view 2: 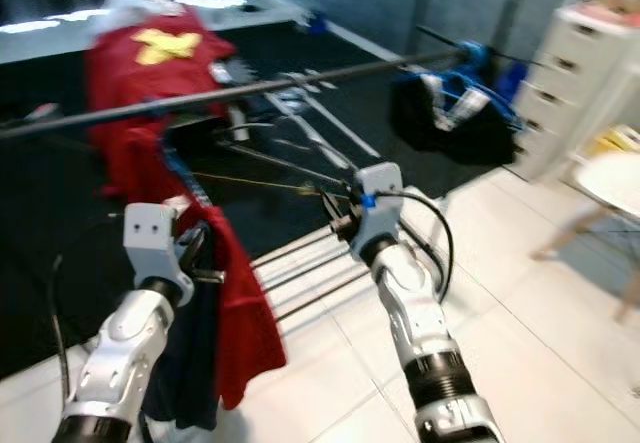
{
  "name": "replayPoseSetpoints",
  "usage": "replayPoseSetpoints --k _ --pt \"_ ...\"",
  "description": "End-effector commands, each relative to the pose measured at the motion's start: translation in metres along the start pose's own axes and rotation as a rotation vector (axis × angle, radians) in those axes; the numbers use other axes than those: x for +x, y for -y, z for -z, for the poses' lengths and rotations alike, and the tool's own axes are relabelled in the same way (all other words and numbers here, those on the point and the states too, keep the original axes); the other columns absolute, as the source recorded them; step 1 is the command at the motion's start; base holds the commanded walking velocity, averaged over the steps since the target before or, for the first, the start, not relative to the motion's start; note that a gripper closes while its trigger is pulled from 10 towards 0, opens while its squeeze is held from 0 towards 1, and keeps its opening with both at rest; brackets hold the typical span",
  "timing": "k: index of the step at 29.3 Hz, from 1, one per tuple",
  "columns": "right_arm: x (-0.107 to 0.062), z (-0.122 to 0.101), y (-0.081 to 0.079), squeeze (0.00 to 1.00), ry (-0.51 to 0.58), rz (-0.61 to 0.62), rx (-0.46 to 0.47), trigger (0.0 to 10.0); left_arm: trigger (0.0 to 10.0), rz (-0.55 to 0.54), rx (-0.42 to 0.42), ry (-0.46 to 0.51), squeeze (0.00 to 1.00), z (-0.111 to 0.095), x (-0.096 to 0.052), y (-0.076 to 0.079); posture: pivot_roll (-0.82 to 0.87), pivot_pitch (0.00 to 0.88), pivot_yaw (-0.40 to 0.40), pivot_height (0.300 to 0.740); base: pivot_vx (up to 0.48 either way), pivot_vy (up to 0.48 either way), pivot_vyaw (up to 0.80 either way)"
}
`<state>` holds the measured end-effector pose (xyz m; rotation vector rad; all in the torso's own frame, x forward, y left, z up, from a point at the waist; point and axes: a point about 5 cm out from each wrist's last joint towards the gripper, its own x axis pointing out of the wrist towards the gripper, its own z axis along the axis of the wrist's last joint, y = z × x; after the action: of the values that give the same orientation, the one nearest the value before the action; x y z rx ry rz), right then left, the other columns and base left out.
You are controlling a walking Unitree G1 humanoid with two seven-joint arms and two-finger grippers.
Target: Hang hanger
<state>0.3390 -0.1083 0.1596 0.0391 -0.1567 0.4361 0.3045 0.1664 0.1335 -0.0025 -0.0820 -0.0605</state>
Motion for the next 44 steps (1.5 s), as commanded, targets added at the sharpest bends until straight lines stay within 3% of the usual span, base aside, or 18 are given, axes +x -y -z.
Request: replayPoseSetpoints --k 1,5,7,8,10,12,14,16,18,23,24,26,29,34,36,40,44 --pt "-0.001 0.001 -0.004 0.0 0.01 -0.001 0.001 10.0 10.0 0.004 0.013 0.014 0.0 -0.001 0.001 0.001 0.03 0.054 -0.001 0.74 0.0 0.0 -0.8" --pt "-0.002 0.004 -0.002 0.0 0.012 0.016 0.007 10.0 10.0 0.01 0.02 0.02 0.0 -0.003 0.003 0.0 0.04 0.039 -0.008 0.74 0.0 0.0 -0.8" --pt "-0.004 0.011 -0.004 0.0 -0.004 0.016 0.013 10.0 10.0 0.037 0.055 0.006 0.0 -0.004 0.005 -0.003 0.04 0.04 -0.01 0.74 0.0 0.0 -0.8" --pt "-0.002 0.011 -0.007 0.0 -0.005 0.0 0.006 10.0 10.0 0.07 0.115 -0.014 0.0 -0.001 0.005 -0.005 0.03 0.045 -0.008 0.74 0.0 0.0 -0.8" --pt "-0.002 0.011 -0.007 0.0 -0.005 0.0 0.006 10.0 10.0 0.07 0.115 -0.014 0.0 -0.001 0.005 -0.005 0.03 0.045 -0.008 0.74 0.0 0.0 -0.8" --pt "-0.001 0.009 -0.011 0.0 -0.007 -0.022 -0.007 10.0 10.0 0.142 0.196 -0.059 0.0 0.01 0.002 -0.009 0.02 0.048 0.003 0.74 0.0 0.0 -0.8" --pt "-0.001 0.009 -0.011 0.0 -0.007 -0.022 -0.007 10.0 10.0 0.142 0.196 -0.059 0.0 0.01 0.002 -0.009 0.02 0.048 0.003 0.74 0.0 0.0 -0.8" --pt "-0.006 0.012 -0.008 0.0 -0.025 -0.019 -0.009 10.0 10.0 0.31 0.186 -0.078 0.0 0.017 -0.006 0.001 0.03 0.035 -0.007 0.74 0.0 0.0 -0.8" --pt "-0.008 0.014 -0.006 0.0 -0.034 -0.014 -0.009 10.0 10.0 0.371 0.174 -0.079 0.0 0.018 -0.009 0.006 0.03 0.032 -0.011 0.74 0.0 0.0 -0.8" --pt "-0.012 0.024 -0.002 0.0 -0.086 0.025 0.019 10.0 10.0 0.439 0.088 -0.044 0.0 0.011 -0.013 0.014 0.04 0.02 -0.043 0.74 0.0 0.0 -0.8" --pt "-0.015 0.036 0.004 0.0 -0.141 0.085 0.043 10.0 10.0 0.403 0.068 -0.02 0.0 0.008 -0.012 0.013 0.06 0.016 -0.056 0.74 0.0 0.0 -0.8" --pt "-0.015 0.036 0.004 0.0 -0.141 0.085 0.043 10.0 10.0 0.403 0.068 -0.02 0.0 0.008 -0.012 0.013 0.06 0.016 -0.056 0.74 0.0 0.0 -0.8" --pt "-0.025 0.058 0.015 0.0 -0.231 0.194 0.056 10.0 10.0 0.15 0.075 -0.054 0.0 0.021 -0.008 0.001 0.03 0.032 -0.024 0.74 0.0 0.0 -0.8" --pt "-0.029 0.062 0.018 0.0 -0.239 0.213 0.057 10.0 10.0 0.106 0.077 -0.081 0.0 0.028 -0.009 -0.001 0.03 0.02 -0.027 0.74 0.0 0.0 -0.8" --pt "-0.039 0.075 0.024 0.0 -0.27 0.232 0.041 10.0 10.0 0.063 0.039 -0.12 0.0 0.043 -0.009 -0.001 0.06 0.0 -0.052 0.74 0.0 0.0 -0.8" --pt "-0.042 0.082 0.022 0.0 -0.289 0.206 0.026 10.0 10.0 0.066 0.016 -0.144 0.0 0.05 -0.009 -0.003 0.08 0.0 -0.056 0.74 0.0 0.0 -0.8" --pt "-0.043 0.09 0.019 0.0 -0.311 0.219 0.033 10.0 10.0 -0.001 -0.026 -0.161 0.0 0.054 -0.014 -0.011 0.1 0.0 -0.046 0.74 0.0 0.0 -0.8"
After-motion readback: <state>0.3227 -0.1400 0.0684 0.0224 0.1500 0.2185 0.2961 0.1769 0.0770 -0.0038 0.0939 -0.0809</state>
